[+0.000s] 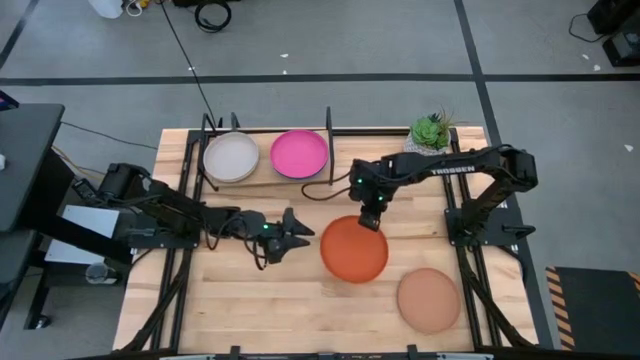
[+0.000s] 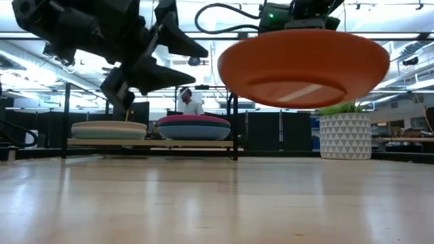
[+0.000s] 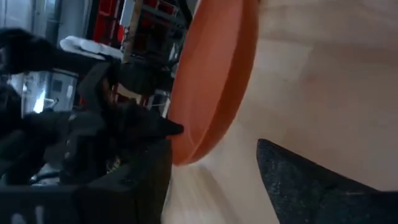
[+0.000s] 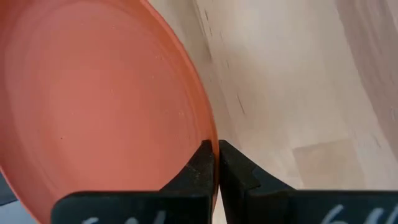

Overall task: Place and stack plates onto a shelf
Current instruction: Stack the orange plate on top of the pink plate on the shelf

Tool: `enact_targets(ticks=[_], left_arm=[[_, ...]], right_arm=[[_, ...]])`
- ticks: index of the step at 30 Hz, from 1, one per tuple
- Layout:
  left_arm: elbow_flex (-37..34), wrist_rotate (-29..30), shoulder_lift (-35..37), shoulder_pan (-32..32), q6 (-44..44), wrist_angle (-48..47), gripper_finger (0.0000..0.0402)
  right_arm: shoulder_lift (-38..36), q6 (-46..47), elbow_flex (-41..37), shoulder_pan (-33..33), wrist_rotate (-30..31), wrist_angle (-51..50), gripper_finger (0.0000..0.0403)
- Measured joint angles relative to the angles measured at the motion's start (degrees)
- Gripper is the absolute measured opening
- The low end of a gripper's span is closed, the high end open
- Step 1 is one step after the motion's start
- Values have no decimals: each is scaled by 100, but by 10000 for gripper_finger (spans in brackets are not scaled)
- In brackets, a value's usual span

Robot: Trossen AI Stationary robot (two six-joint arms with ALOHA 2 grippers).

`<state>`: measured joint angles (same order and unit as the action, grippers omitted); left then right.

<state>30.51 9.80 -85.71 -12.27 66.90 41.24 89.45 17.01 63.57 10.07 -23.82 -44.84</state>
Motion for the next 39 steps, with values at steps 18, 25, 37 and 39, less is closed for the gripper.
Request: enact_targets(ticks=[18,25,37,39], left_arm=[[806,43,-1163,30,2491,539,173],[792,0,-1163,80,2601,414,100],[802,-260,-1150,199,2120,319,77],[805,-132,-1145,196,2081,318,77]], right_arm=[[2,355,2,27,-207,273,17],[2,385,7,27,-218,300,26],[-5,396,264,112,-239,78,129],[-54,335,475,163,-71,-227,149]])
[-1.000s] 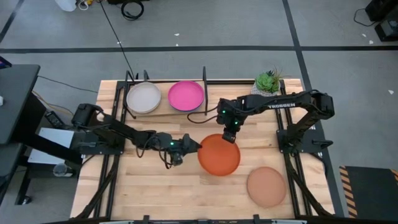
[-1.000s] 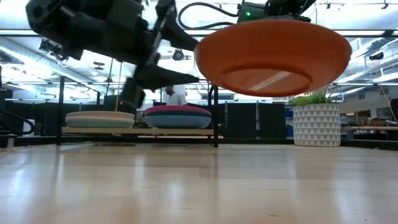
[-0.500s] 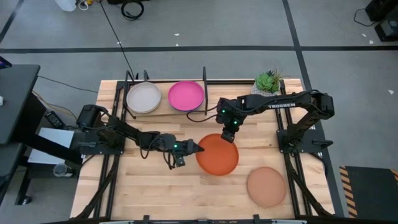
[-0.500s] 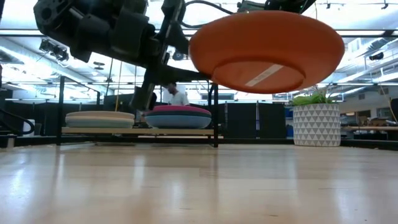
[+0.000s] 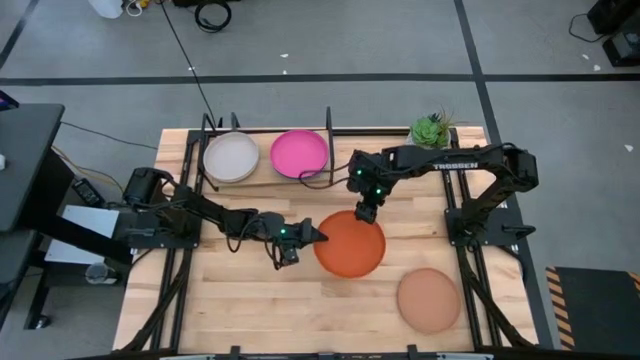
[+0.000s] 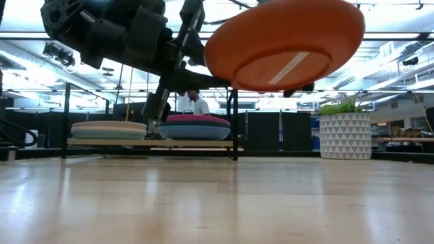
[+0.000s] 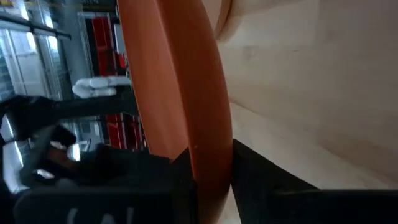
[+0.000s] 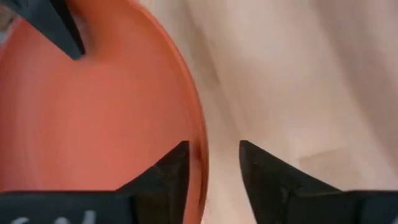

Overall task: Place and stack plates onto a shelf
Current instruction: Stack the orange plate on top of the pink plate on the shelf

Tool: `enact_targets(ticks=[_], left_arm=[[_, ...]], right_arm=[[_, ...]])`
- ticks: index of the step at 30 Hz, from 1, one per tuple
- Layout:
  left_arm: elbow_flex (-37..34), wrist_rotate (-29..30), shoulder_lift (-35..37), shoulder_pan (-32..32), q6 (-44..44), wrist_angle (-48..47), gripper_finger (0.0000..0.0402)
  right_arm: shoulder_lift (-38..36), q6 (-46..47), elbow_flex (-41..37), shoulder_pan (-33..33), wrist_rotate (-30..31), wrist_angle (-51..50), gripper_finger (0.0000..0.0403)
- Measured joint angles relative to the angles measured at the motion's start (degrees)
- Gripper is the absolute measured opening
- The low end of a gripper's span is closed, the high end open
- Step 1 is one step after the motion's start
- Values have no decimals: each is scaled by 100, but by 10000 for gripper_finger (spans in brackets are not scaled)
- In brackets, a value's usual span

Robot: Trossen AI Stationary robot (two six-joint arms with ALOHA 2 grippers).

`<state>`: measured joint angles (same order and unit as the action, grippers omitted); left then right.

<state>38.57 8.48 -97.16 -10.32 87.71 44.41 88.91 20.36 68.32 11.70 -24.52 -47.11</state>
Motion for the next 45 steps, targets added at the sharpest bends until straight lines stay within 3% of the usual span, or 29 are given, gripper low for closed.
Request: enact_targets(ticks=[4,8,13,20,29,34,39,45], left_arm=[[0,425,8,-55,-8,-27,77],[0,709,19,-82,-130,-37,77],[-6,1707,131,-170,-305,-123,77],[-3,2828,823,-224,-790,-992,67],[-4,4623,1728,-434,-2161,-2318,49],[-4,4745,1936,-148,-2945,-3343,49],[-9,4786,1938,594,-3632,-4248,48],[-9,4010,1932,1559,-3730,-4374,48]], right_arm=[[-295,-118,560,83,636,-637,174],[-792,-195,1078,114,1657,-1133,183],[-1581,-197,1247,112,2663,-1314,183],[-2256,-55,1247,-109,3234,-1358,183],[-2111,-211,1242,-576,3649,-1303,183],[-1800,-428,1241,-693,3649,-1128,183],[-1483,-754,1241,-720,3607,-993,182],[-1215,-1207,1239,-703,3498,-660,182]])
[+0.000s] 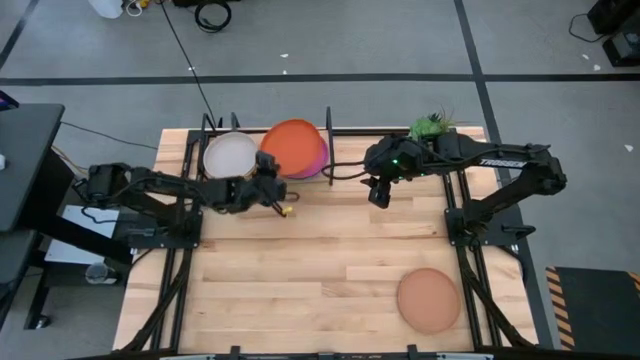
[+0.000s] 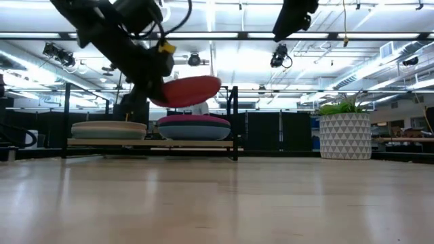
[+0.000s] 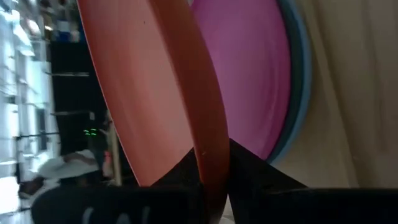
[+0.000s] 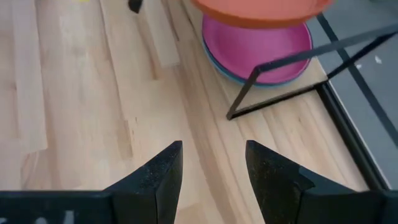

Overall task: Place and stack plates onto a shelf
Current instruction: Stack the orange plate on top of the pink plate on the shelf, then stack the brown plate on top of the gray plate on the shelf

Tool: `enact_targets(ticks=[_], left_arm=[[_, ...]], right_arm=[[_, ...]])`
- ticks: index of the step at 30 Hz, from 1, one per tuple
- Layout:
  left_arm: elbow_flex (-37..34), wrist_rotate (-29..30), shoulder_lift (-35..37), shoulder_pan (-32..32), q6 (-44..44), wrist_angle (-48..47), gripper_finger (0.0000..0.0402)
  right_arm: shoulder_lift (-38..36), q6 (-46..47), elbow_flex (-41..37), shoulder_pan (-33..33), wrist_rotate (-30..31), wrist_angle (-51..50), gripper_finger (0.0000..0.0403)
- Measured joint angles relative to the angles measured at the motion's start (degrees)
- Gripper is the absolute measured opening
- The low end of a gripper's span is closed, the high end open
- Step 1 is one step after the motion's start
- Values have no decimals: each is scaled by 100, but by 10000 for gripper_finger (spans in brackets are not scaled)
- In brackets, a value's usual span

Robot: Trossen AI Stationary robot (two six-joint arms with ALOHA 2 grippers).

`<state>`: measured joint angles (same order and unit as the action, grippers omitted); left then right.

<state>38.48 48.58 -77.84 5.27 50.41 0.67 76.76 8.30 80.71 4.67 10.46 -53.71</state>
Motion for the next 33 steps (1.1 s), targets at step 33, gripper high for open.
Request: enact_targets(ticks=[33], left_arm=[[20,-3426,262,894,-690,73,158]], right_arm=[[76,-70,0,-4,-168,113,182]])
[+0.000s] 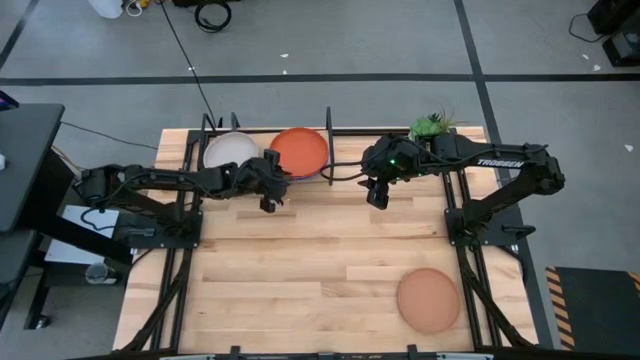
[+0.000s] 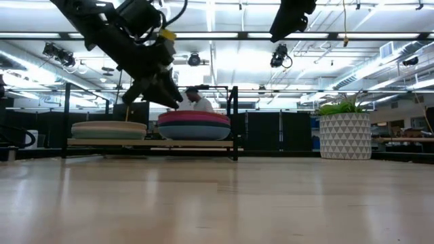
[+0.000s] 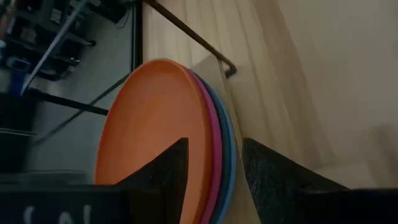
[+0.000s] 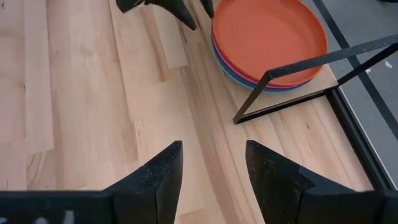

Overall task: Place and stack plates onto a shelf
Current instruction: Stack the brown plate on top of the gray plate on the shelf

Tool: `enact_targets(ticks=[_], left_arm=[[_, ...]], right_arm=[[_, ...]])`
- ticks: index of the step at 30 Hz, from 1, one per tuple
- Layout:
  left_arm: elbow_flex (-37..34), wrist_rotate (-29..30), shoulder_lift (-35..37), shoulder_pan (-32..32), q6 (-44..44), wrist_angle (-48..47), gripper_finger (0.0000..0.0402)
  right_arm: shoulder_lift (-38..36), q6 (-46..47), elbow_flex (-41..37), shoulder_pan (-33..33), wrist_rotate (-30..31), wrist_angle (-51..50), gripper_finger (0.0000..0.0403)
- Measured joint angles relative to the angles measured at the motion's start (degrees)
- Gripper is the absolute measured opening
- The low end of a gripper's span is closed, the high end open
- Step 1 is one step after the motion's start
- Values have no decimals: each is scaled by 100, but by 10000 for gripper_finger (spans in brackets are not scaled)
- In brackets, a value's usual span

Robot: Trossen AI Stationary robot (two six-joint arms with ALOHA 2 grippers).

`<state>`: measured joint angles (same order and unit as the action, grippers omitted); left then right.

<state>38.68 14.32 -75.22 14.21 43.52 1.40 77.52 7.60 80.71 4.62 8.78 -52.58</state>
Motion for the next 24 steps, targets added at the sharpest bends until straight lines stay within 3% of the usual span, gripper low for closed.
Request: enact_targets(ticks=[6,11,14,19,24], left_arm=[[0,-1080,265,362,-799,31,153],[0,-2953,303,503,-1706,1,153],[0,-3656,250,370,-2104,10,153],[-4,-3800,245,-67,-2664,-23,153],[-4,-3618,245,-529,-2656,-19,153]], right_arm=[[0,11,-59,-41,-209,9,182],[1,-234,-667,-301,-833,191,182],[15,-314,-1129,-543,-1093,373,182],[15,-291,-1935,-1177,-1299,713,179],[15,15,-2690,-1932,-1308,762,169]])
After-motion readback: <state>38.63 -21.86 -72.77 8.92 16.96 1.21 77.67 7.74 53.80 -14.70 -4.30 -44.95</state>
